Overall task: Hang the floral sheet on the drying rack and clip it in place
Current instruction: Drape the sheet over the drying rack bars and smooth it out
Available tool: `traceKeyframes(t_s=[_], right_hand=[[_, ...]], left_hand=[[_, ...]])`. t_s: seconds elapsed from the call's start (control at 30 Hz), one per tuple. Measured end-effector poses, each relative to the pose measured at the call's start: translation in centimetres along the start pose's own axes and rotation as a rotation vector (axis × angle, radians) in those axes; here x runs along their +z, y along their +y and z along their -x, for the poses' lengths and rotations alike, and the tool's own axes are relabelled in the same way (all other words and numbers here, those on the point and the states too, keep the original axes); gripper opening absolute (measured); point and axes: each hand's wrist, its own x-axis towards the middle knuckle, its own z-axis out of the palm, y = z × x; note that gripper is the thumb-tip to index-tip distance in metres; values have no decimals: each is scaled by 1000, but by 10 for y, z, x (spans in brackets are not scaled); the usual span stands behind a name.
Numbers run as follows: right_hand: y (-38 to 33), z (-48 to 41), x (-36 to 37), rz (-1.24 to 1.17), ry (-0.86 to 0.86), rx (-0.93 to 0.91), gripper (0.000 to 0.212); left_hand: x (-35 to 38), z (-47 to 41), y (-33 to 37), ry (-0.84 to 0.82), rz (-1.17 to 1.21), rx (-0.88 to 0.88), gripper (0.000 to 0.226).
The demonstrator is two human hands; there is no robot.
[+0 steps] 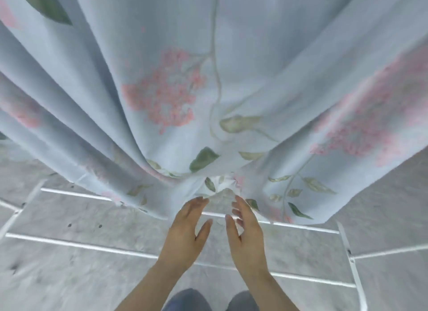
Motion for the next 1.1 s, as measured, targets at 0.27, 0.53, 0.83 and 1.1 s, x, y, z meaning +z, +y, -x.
traceKeyframes(t_s=[0.27, 0.53, 0.83, 1.1], right_hand=[[-110, 103, -64, 38, -143, 216, 41], [-249, 167, -156, -15, -307, 356, 31], [-316, 178, -211, -41, -145, 269, 24], [-350, 190, -248, -57, 26, 168, 17]], left_hand=[[-96, 99, 113, -128, 66, -264, 43], [-209, 149, 249, -178, 98, -412, 41], [-259, 150, 306, -114, 166, -343, 36], [-273, 138, 352, -115, 255, -178, 24]])
